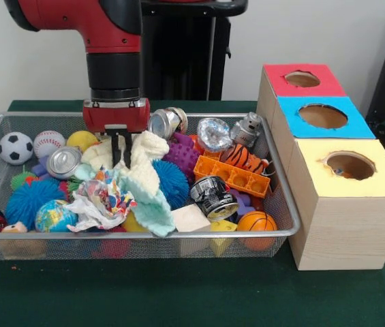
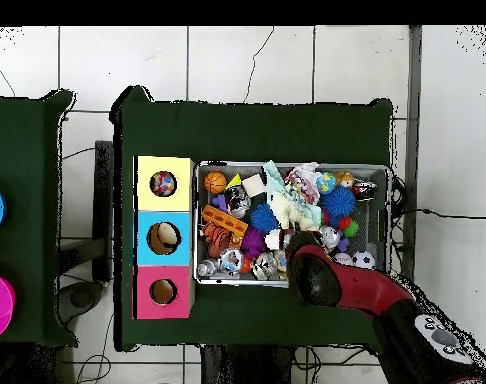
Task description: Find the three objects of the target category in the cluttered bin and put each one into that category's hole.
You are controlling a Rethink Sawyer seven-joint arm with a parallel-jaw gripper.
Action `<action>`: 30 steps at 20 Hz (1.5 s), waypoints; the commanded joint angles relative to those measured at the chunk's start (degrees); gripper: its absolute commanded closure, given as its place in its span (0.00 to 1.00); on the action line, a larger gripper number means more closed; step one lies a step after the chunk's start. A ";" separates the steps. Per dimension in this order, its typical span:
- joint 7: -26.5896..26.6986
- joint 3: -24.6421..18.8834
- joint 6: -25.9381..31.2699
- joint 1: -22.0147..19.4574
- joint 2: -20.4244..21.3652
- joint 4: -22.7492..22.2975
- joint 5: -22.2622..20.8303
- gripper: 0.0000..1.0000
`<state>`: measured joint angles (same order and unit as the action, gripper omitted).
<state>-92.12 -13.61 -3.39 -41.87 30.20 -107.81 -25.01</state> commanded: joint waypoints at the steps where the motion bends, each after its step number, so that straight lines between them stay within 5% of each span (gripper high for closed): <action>1: -6.85 5.16 11.80 -0.16 -4.85 -3.88 1.77 1.00; 15: -5.62 8.50 22.63 2.09 -5.05 -5.11 8.55 1.00; 29: -3.33 9.98 13.56 4.03 -4.13 -4.62 4.10 1.00; 30: -3.16 9.87 13.97 3.92 -4.18 -4.47 4.36 0.00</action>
<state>-92.12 -7.79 1.65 -38.20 30.91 -107.87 -16.97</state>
